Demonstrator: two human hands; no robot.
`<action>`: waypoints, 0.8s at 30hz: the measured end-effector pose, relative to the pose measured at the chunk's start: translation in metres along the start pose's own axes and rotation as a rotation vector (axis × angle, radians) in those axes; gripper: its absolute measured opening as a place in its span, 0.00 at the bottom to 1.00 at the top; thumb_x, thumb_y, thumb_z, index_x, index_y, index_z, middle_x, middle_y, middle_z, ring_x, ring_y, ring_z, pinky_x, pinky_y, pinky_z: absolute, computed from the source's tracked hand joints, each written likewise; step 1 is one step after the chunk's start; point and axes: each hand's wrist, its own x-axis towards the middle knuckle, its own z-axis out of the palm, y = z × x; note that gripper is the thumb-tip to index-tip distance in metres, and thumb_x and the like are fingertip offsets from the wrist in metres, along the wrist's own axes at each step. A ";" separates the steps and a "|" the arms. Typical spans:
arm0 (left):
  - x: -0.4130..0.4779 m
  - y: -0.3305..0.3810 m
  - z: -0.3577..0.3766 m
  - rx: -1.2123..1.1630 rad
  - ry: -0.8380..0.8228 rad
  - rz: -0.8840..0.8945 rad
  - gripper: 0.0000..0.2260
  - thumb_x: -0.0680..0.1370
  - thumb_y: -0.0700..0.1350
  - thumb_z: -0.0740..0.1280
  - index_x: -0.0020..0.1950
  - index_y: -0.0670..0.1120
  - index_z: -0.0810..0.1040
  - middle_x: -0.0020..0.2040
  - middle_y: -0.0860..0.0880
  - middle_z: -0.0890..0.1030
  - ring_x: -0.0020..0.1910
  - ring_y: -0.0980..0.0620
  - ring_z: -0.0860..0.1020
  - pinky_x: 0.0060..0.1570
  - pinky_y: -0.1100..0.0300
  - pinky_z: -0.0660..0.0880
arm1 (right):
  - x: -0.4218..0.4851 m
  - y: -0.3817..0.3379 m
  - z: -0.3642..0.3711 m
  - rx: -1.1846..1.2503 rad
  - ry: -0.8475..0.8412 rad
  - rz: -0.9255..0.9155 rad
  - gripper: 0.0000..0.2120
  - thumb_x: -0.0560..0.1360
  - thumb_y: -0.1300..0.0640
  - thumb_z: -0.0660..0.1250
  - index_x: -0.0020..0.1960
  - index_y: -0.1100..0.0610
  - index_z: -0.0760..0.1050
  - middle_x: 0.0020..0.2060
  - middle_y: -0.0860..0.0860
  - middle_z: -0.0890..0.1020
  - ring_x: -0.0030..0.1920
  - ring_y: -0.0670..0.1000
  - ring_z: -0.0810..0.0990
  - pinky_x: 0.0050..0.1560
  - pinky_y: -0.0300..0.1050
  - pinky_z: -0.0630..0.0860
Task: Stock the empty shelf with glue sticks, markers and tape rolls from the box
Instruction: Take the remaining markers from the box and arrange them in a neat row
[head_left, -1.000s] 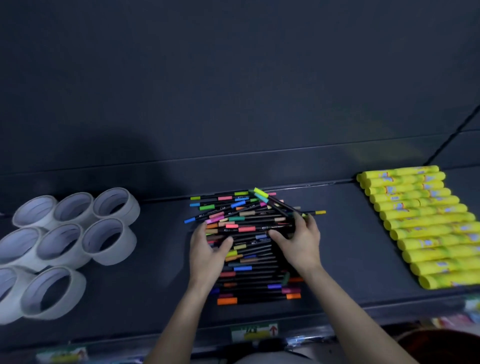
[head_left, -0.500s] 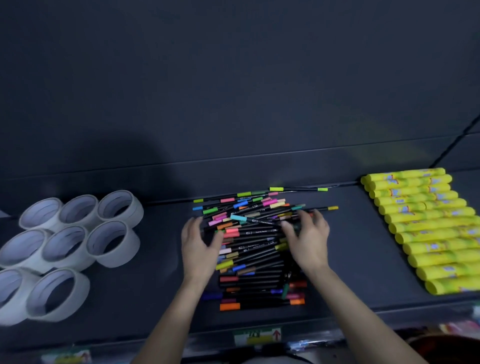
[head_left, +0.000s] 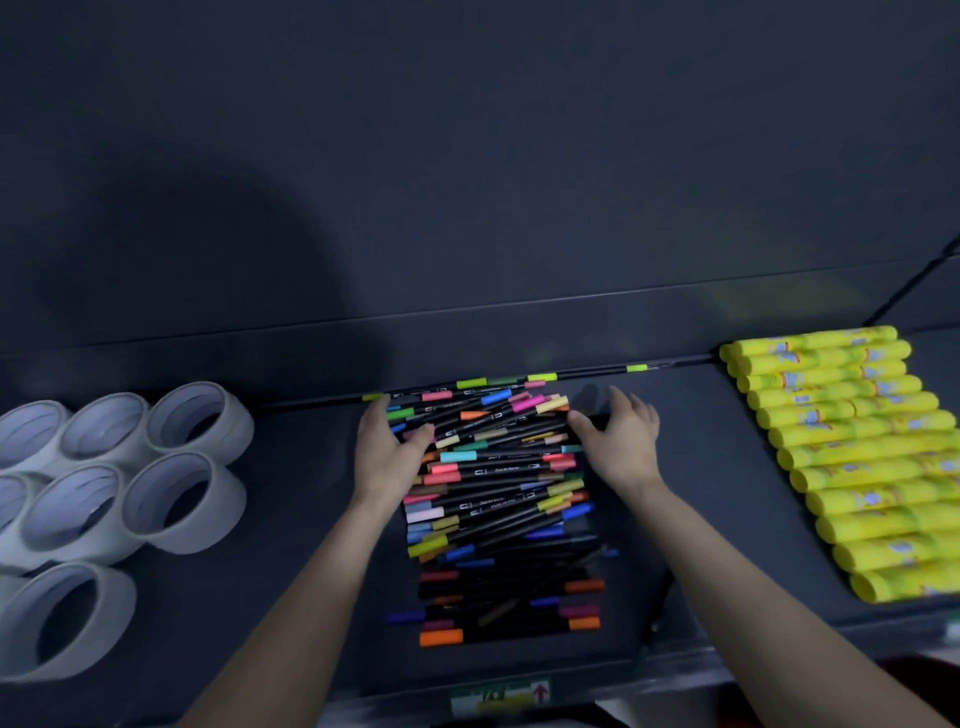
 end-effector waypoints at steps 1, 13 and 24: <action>0.001 0.000 0.001 0.010 0.001 0.005 0.31 0.76 0.47 0.69 0.76 0.46 0.59 0.76 0.48 0.61 0.74 0.49 0.61 0.71 0.56 0.59 | 0.000 0.000 0.004 -0.049 0.012 -0.018 0.25 0.77 0.48 0.65 0.67 0.62 0.69 0.65 0.60 0.73 0.71 0.58 0.62 0.74 0.51 0.48; 0.020 -0.015 -0.014 0.168 0.026 0.127 0.24 0.74 0.45 0.73 0.68 0.45 0.72 0.68 0.46 0.71 0.66 0.47 0.71 0.66 0.52 0.69 | 0.015 0.005 -0.010 0.144 0.037 0.035 0.13 0.73 0.65 0.69 0.57 0.59 0.80 0.51 0.57 0.82 0.55 0.56 0.77 0.54 0.40 0.68; 0.014 -0.013 -0.013 -0.133 0.075 0.024 0.13 0.78 0.43 0.66 0.63 0.46 0.76 0.62 0.48 0.78 0.61 0.51 0.75 0.61 0.58 0.71 | 0.028 0.008 -0.049 0.939 0.074 0.384 0.10 0.76 0.68 0.66 0.38 0.58 0.75 0.35 0.53 0.76 0.35 0.47 0.75 0.30 0.31 0.76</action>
